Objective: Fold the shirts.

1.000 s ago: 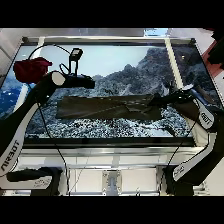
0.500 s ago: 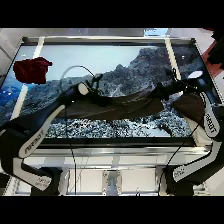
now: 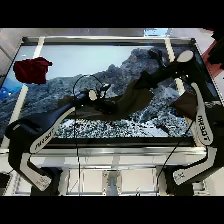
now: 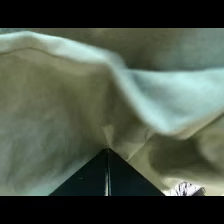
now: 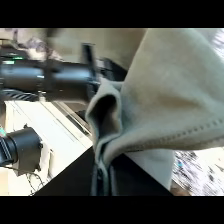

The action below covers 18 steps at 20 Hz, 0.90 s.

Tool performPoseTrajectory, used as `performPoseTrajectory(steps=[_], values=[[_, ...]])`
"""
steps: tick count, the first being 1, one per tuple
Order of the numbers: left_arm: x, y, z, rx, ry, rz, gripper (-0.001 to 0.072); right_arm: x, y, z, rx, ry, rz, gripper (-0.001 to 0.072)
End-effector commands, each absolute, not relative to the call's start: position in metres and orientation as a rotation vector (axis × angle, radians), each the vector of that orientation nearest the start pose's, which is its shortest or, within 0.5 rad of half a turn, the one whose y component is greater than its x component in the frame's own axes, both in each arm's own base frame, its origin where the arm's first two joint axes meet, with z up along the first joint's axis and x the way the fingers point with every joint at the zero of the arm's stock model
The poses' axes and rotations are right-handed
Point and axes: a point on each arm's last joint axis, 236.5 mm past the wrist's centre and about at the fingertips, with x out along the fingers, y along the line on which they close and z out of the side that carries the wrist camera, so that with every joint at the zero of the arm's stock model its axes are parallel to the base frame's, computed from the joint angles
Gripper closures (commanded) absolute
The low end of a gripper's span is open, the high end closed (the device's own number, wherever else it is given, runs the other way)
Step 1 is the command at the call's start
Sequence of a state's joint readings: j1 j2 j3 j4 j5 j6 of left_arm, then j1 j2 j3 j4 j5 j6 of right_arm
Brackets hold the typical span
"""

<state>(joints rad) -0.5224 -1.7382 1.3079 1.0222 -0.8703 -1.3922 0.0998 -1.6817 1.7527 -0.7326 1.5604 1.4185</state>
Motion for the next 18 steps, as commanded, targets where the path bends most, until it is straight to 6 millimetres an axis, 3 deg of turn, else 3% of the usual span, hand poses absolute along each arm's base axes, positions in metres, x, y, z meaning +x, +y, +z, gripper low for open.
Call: performPoseTrajectory(steps=[1, 2, 5, 7, 9, 11, 14, 15, 16, 17, 18], values=[[0.390, -0.286, -0.060, 0.046, 1.285, -0.660, 0.0695, 0.408, 0.268, 0.128, 0.384, 1.307, 0.857, 0.0689], [0.404, -0.261, -0.042, 0.103, 1.248, -0.610, 0.0695, 0.406, 0.277, 0.128, 0.370, 1.306, 0.847, 0.0689], [0.443, -0.148, 0.019, 0.226, 1.129, -0.313, 0.0695, 0.402, 0.315, 0.123, 0.366, 1.289, 0.815, 0.0690], [0.449, -0.084, 0.054, 0.252, 1.082, -0.162, 0.0695, 0.405, 0.357, 0.126, 0.391, 1.211, 0.830, 0.0691], [0.446, -0.044, 0.075, 0.207, 1.061, -0.081, 0.0695, 0.407, 0.408, 0.122, 0.452, 1.143, 0.843, 0.0691], [0.442, -0.018, 0.082, 0.162, 1.068, -0.030, 0.0695, 0.399, 0.455, 0.103, 0.520, 1.141, 0.854, 0.0691], [0.437, -0.003, 0.079, 0.119, 1.093, -0.004, 0.0695, 0.396, 0.526, 0.090, 0.695, 1.051, 0.913, 0.0686], [0.436, -0.004, 0.078, 0.116, 1.099, -0.008, 0.0695, 0.400, 0.542, 0.089, 0.750, 1.002, 0.912, 0.0629], [0.435, -0.008, 0.078, 0.102, 1.102, -0.018, 0.0695, 0.403, 0.551, 0.093, 0.804, 0.969, 0.906, 0.0356], [0.435, -0.011, 0.078, 0.091, 1.102, -0.026, 0.0695, 0.405, 0.554, 0.098, 0.844, 0.953, 0.900, 0.0179], [0.435, -0.012, 0.078, 0.085, 1.101, -0.030, 0.0695, 0.405, 0.553, 0.104, 0.838, 0.938, 0.916, 0.0175]])
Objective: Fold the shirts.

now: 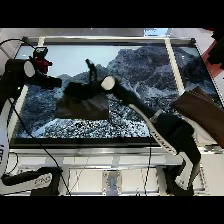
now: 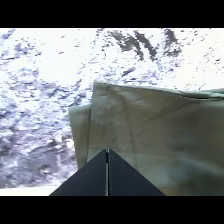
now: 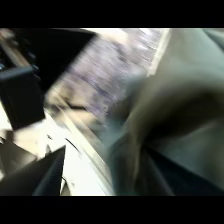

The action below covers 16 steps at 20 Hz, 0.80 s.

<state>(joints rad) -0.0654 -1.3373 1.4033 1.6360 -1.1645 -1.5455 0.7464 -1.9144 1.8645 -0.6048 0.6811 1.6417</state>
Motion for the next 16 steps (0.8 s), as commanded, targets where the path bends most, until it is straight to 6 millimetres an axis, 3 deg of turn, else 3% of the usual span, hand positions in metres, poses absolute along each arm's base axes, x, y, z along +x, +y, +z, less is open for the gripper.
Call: performPoseTrajectory(steps=[1, 4, 7, 9, 10, 11, 13, 15, 16], values=[[0.435, -0.012, 0.078, 0.086, 1.102, -0.030, 0.0695, 0.412, 0.546, 0.111, 0.804, 0.904, 0.929, 0.0176], [0.433, -0.012, 0.077, 0.087, 1.111, -0.030, 0.0695, 0.447, 0.489, 0.113, 0.631, 0.870, 0.902, 0.0177], [0.434, -0.012, 0.077, 0.086, 1.110, -0.030, 0.0695, 0.479, 0.376, 0.056, 0.435, 1.082, 0.691, 0.0178], [0.436, -0.012, 0.078, 0.085, 1.097, -0.030, 0.0695, 0.485, 0.305, 0.015, 0.432, 1.248, 0.475, 0.0177], [0.437, -0.012, 0.078, 0.086, 1.096, -0.030, 0.0695, 0.483, 0.283, 0.000, 0.444, 1.305, 0.417, 0.0177], [0.436, -0.012, 0.078, 0.086, 1.096, -0.030, 0.0695, 0.479, 0.268, -0.015, 0.464, 1.362, 0.390, 0.0176], [0.437, -0.012, 0.078, 0.086, 1.095, -0.030, 0.0695, 0.469, 0.260, -0.041, 0.520, 1.446, 0.391, 0.0176], [0.437, -0.012, 0.078, 0.087, 1.095, -0.030, 0.0695, 0.459, 0.272, -0.062, 0.588, 1.505, 0.451, 0.0163], [0.437, -0.012, 0.078, 0.088, 1.094, -0.029, 0.0695, 0.456, 0.282, -0.068, 0.621, 1.522, 0.497, 0.0100]])
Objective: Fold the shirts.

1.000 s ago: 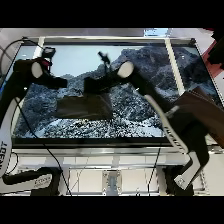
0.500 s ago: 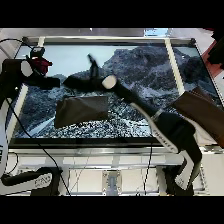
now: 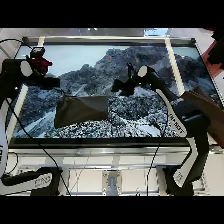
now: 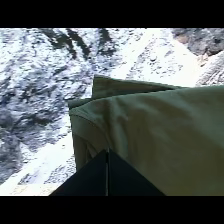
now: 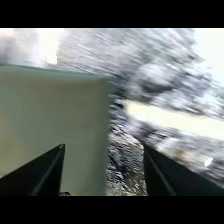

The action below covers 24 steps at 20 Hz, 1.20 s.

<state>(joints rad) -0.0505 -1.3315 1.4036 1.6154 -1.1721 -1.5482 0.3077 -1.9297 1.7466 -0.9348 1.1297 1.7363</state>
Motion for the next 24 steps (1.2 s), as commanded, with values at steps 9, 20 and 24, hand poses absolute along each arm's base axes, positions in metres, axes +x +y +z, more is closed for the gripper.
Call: performPoseTrajectory(steps=[9, 20, 24], values=[[0.441, -0.011, 0.081, 0.095, 1.073, -0.027, 0.0695, 0.424, 0.375, -0.097, 0.833, 1.612, 0.667, 0.0045], [0.441, -0.010, 0.081, 0.120, 1.074, -0.041, 0.0695, 0.410, 0.445, -0.037, 0.965, 1.507, 0.979, 0.0687], [0.441, -0.007, 0.081, 0.136, 1.073, -0.030, 0.0695, 0.469, 0.376, -0.007, 0.788, 1.352, 0.870, 0.0688]])
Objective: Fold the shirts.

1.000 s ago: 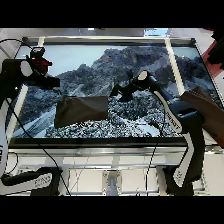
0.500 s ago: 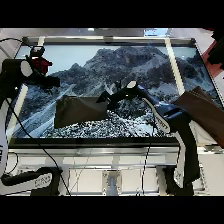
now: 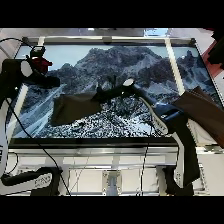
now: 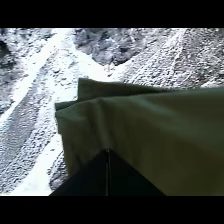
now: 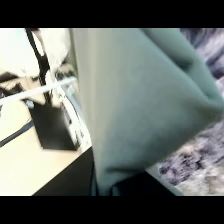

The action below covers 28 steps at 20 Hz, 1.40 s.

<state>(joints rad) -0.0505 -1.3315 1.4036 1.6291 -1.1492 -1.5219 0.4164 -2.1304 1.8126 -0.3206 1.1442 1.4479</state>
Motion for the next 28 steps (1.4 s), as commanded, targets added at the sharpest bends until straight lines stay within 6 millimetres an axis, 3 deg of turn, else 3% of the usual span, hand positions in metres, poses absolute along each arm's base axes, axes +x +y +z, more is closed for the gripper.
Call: performPoseTrajectory(steps=[1, 4, 6, 9, 12, 14, 16, 19, 22, 24, 26, 28], values=[[0.441, -0.006, 0.081, 0.136, 1.073, -0.029, 0.0695, 0.484, 0.344, -0.002, 0.740, 1.329, 0.794, 0.0688], [0.441, -0.007, 0.081, 0.135, 1.073, -0.029, 0.0695, 0.517, 0.230, 0.022, 0.656, 1.269, 0.589, 0.0689], [0.441, -0.007, 0.081, 0.135, 1.073, -0.029, 0.0695, 0.531, 0.154, 0.049, 0.685, 1.202, 0.486, 0.0689], [0.441, -0.007, 0.081, 0.131, 1.074, -0.028, 0.0695, 0.536, 0.037, 0.092, 0.761, 1.077, 0.334, 0.0689], [0.441, -0.008, 0.081, 0.101, 1.076, -0.017, 0.0695, 0.498, -0.073, 0.117, 0.784, 1.040, 0.160, 0.0690], [0.439, -0.015, 0.080, 0.068, 1.083, -0.034, 0.0695, 0.449, -0.138, 0.123, 0.778, 1.079, 0.018, 0.0689], [0.437, -0.025, 0.079, 0.028, 1.091, -0.062, 0.0695, 0.392, -0.189, 0.126, 0.772, 1.143, -0.137, 0.0689], [0.433, -0.037, 0.077, -0.018, 1.110, -0.097, 0.0695, 0.314, -0.242, 0.138, 0.772, 1.187, -0.326, 0.0690], [0.429, -0.042, 0.076, -0.037, 1.128, -0.112, 0.0695, 0.253, -0.277, 0.152, 0.805, 1.164, -0.484, 0.0690], [0.426, -0.046, 0.075, -0.050, 1.137, -0.122, 0.0695, 0.217, -0.295, 0.151, 0.805, 1.179, -0.608, 0.0690], [0.425, -0.050, 0.075, -0.067, 1.143, -0.136, 0.0695, 0.190, -0.306, 0.138, 0.827, 1.231, -0.722, 0.0688], [0.425, -0.054, 0.076, -0.080, 1.143, -0.147, 0.0695, 0.196, -0.296, 0.120, 0.862, 1.262, -0.669, 0.0648]])
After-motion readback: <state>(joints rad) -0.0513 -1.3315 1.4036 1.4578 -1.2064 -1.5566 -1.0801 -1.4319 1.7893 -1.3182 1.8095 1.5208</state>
